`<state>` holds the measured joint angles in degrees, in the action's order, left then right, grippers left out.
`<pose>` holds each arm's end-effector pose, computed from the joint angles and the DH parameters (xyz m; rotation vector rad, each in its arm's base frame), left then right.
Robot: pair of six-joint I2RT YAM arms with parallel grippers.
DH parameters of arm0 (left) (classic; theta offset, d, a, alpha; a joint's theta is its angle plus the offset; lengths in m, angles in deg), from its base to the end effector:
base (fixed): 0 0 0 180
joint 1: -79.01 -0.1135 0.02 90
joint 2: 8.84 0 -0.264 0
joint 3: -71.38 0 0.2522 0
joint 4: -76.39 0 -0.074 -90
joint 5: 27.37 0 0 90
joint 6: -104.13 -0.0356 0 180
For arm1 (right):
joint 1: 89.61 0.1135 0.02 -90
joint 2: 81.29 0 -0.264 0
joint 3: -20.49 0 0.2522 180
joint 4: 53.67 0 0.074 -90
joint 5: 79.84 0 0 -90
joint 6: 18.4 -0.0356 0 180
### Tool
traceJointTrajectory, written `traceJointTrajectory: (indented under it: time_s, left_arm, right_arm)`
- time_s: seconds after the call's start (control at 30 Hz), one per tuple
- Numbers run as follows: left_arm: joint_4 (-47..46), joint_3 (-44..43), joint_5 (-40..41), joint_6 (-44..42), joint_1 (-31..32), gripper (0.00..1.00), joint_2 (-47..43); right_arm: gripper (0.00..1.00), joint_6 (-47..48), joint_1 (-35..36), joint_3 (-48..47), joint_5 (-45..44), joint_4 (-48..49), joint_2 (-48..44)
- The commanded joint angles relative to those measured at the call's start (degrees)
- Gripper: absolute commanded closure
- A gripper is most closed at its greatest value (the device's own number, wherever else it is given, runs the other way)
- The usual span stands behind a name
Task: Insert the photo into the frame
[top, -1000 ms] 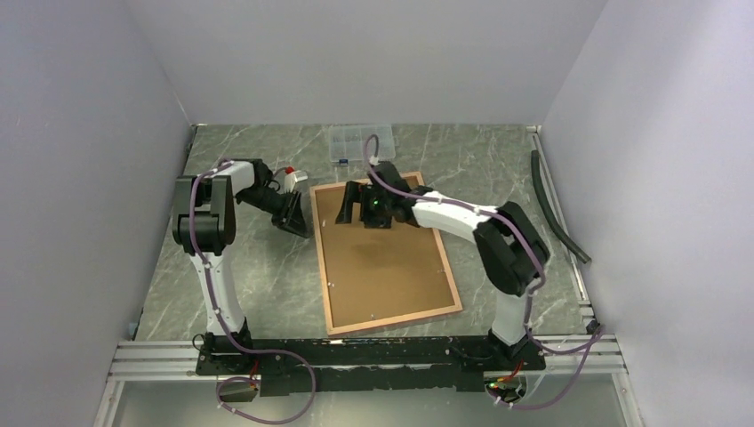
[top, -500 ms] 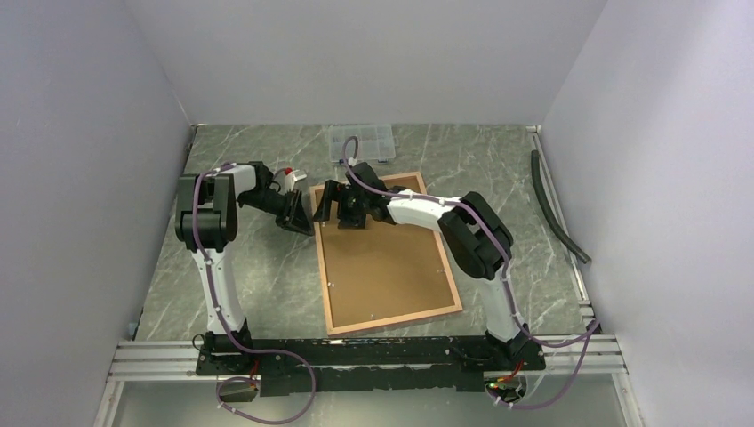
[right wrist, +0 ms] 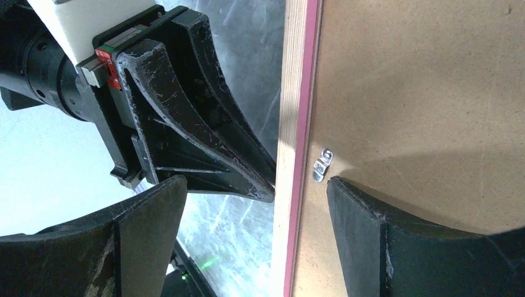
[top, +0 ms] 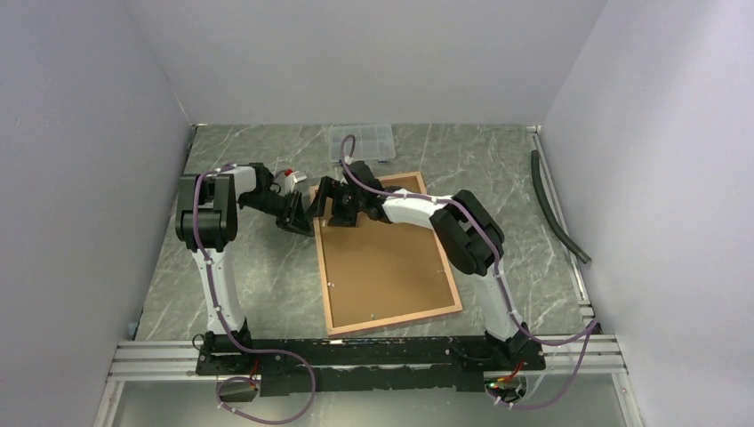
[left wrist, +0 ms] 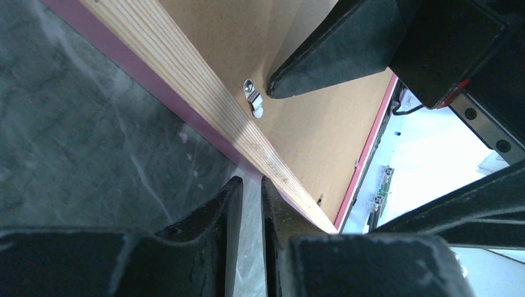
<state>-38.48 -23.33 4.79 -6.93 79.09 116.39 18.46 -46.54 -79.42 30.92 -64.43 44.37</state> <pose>0.3804 -0.0307 0.1086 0.4182 2.6377 -1.4743 0.3474 0.3420 0.1546 -0.0104 2.4984 1.2375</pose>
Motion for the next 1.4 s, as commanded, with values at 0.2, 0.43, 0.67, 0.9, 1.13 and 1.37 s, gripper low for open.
traceJointTrajectory:
  time_s: [0.2, 0.43, 0.67, 0.9, 1.13, 1.37]
  left_arm:
    - [-0.6, 1.1, -0.9, 0.5, 0.0, 0.78, -1.1]
    - [-0.9, 1.6, -0.9, 0.1, 0.0, 0.78, -1.4]
    - [-1.1, 1.5, -1.0, 0.4, 0.0, 0.78, -1.1]
    - [-1.0, 1.4, -0.8, 0.3, 0.0, 0.78, -1.0]
    - [-1.2, 1.6, -0.7, 0.4, 0.0, 0.78, -1.2]
    - [-1.0, 1.4, -0.7, 0.3, 0.0, 0.78, -1.1]
  right_arm:
    - [0.14, -2.3, 0.2, -1.1, 1.6, 2.7, 2.2]
    - [0.15, -3.0, 0.2, -1.5, 1.8, 3.2, 3.0]
    - [0.17, -4.0, 0.3, -2.0, 2.4, 3.9, 3.8]
    - [0.17, -4.7, 0.5, -1.1, 2.4, 4.7, 3.6]
    - [0.18, -4.7, 0.4, -1.1, 2.2, 5.4, 4.0]
    - [0.19, -4.9, 0.4, -1.1, 2.3, 5.7, 4.5]
